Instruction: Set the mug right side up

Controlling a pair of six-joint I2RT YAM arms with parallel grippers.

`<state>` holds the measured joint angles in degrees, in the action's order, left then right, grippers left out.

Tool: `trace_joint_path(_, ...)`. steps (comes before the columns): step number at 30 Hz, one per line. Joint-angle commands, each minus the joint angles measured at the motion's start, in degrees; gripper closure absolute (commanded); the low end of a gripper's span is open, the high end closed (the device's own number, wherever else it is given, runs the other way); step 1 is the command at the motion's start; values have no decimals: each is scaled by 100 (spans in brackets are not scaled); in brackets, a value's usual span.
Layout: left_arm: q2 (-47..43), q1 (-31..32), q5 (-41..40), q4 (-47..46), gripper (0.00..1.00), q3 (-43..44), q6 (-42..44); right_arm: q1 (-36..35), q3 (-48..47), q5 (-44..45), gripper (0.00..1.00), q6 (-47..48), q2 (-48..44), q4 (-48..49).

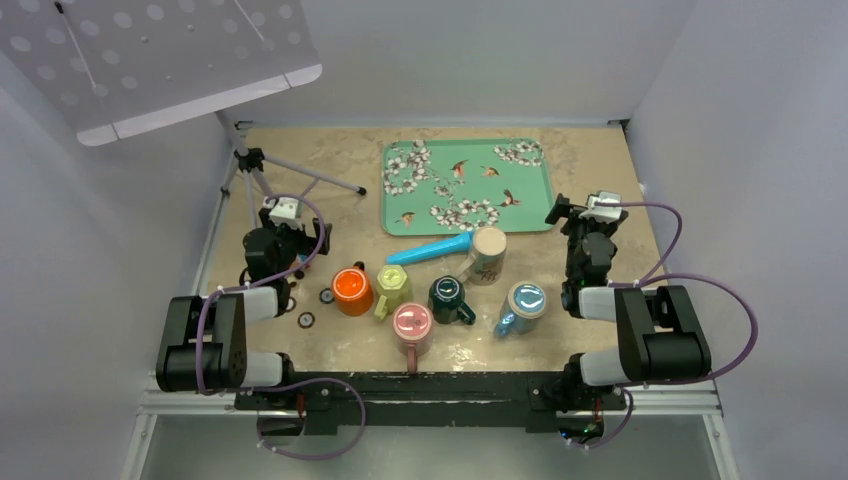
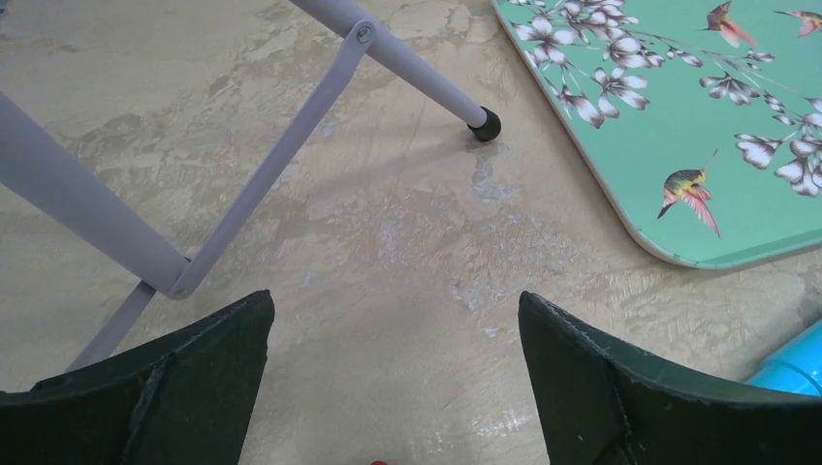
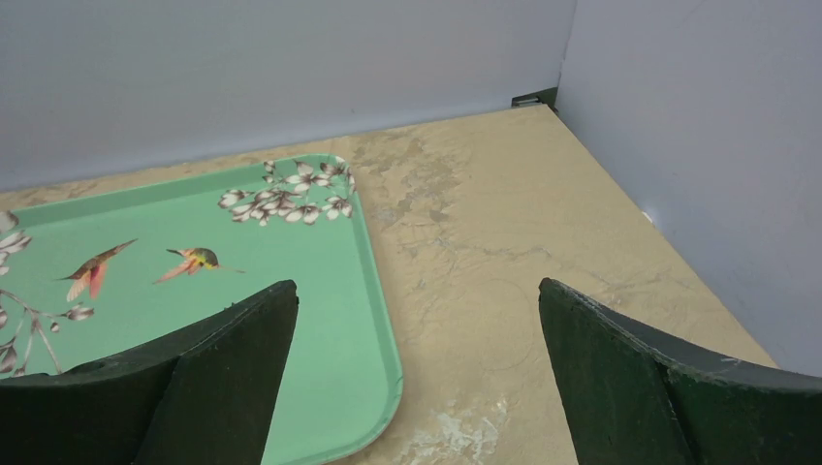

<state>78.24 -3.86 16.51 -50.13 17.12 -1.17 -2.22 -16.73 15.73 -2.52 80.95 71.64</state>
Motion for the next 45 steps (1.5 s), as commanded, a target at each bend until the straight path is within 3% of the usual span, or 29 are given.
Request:
trace_joint_path(1,-36,-45,138,-436,0,36,91,6,-16,120,2,81,-97,342)
trace_joint_path(10,-34,-42,147,-512,0,7,95,19,-51,51,2,107,-168,256)
trace_joint_path(11,-80,-39,102,-505,0,21,87,13,-145,178,2,153,-347,-129)
trace_joint_path(15,-419,-107,-387,930,0,649,-169,12,-1573,214,2,-371,-1373,-3465)
trace_joint_path(18,-428,-100,267,3532,0,1922,407,-1,-2975,-227,8,-703,-1618,-5619)
trace_joint_path(20,-344,-105,541,4593,0,2662,531,-142,-3693,-357,8,-1141,-1621,-6863)
trace_joint_path(25,-667,-80,1094,6224,0,3229,1081,-1748,-4880,1459,14,-2196,-1507,-9323)
trace_joint_path(30,-777,-57,1116,7924,1,3905,1334,-2939,-5779,2333,14,-4466,-1064,-12064)
trace_joint_path(34,-777,-33,1145,8258,2,4157,1239,-4219,-5848,2536,7,-5635,-807,-12993)
trace_joint_path(38,-779,-6,990,8181,3,4180,1138,-4864,-5723,2165,5,-6641,-328,-13501)
trace_joint_path(43,-842,38,988,8222,3,4141,1154,-5431,-5564,2076,6,-7354,65,-13416)
trace_joint_path(45,-845,59,993,8202,3,4118,1151,-5481,-5348,2047,12,-7517,148,-13067)
